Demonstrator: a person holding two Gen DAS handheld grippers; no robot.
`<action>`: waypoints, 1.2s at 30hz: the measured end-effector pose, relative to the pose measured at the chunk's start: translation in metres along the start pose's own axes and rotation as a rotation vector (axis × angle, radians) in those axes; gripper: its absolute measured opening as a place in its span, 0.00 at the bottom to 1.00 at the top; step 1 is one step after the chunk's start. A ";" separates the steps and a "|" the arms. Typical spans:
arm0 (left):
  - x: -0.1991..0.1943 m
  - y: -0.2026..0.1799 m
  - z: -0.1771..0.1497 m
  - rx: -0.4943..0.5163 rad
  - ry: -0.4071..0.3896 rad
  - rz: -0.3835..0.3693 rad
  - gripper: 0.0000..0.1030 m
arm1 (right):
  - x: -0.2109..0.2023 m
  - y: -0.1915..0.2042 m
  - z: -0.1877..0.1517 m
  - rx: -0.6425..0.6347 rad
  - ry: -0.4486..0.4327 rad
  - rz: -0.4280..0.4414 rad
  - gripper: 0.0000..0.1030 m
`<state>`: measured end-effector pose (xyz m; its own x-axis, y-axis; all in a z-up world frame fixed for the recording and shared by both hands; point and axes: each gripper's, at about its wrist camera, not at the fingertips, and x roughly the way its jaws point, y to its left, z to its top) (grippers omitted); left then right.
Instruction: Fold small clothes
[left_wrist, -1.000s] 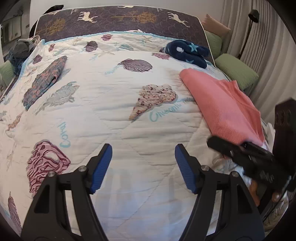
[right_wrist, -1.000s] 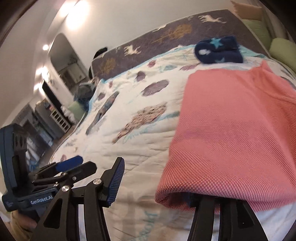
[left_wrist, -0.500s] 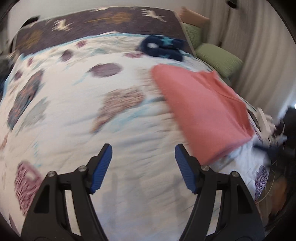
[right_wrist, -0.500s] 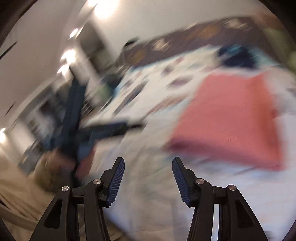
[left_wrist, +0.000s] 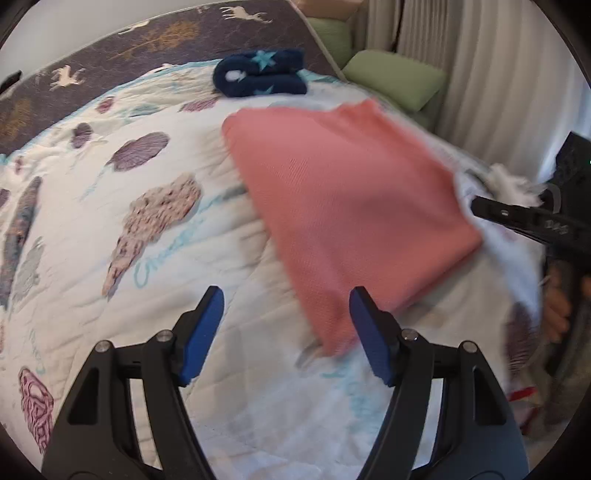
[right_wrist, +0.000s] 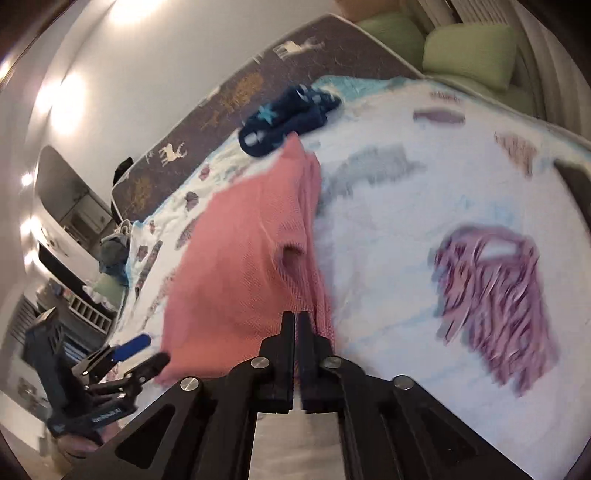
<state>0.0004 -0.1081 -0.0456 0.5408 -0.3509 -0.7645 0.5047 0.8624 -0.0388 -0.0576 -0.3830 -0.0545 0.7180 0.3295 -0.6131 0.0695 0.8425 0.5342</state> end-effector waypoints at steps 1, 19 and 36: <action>-0.004 -0.004 0.006 0.009 -0.025 -0.007 0.69 | -0.006 0.005 0.006 -0.037 -0.029 -0.015 0.04; 0.021 -0.033 0.050 0.133 -0.057 -0.090 0.69 | 0.034 -0.019 0.068 0.016 -0.015 0.001 0.26; 0.124 0.039 0.120 -0.077 0.004 -0.034 0.74 | 0.105 -0.008 0.146 0.010 0.004 0.110 0.03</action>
<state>0.1684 -0.1618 -0.0649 0.5217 -0.3792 -0.7642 0.4690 0.8757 -0.1143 0.1189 -0.4177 -0.0385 0.7187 0.4214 -0.5530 -0.0027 0.7970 0.6039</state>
